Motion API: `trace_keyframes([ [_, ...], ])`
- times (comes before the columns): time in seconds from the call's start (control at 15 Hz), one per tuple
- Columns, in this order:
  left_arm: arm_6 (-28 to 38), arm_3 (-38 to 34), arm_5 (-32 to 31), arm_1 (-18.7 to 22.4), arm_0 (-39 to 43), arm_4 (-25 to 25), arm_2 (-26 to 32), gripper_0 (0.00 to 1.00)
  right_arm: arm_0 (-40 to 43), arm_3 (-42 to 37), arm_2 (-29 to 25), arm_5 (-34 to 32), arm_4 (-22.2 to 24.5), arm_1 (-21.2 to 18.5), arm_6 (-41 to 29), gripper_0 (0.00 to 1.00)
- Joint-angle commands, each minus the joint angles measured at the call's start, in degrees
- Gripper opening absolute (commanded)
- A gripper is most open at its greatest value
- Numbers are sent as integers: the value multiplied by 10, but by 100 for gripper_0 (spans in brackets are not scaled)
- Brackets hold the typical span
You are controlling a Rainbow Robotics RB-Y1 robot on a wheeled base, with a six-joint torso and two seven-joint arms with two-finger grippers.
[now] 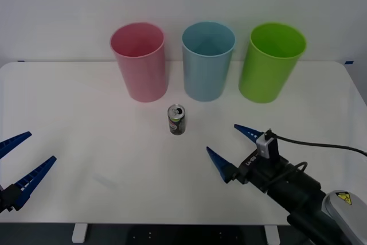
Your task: Grasp the object on the table and drop it into the matching bin: aluminum can to the light blue bin, PET bottle to the pink bin.
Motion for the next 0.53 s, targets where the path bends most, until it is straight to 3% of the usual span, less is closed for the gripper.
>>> trace_keyframes([
  [0.07, 0, 0, 0, 0, 0, 0, 0, 100, -9, 0, 25, 32, 11, 0, -5, 100],
  [0.53, 0, 0, 0, 0, 0, 0, 0, 100, -28, 6, 51, 57, 50, 13, -28, 100],
])
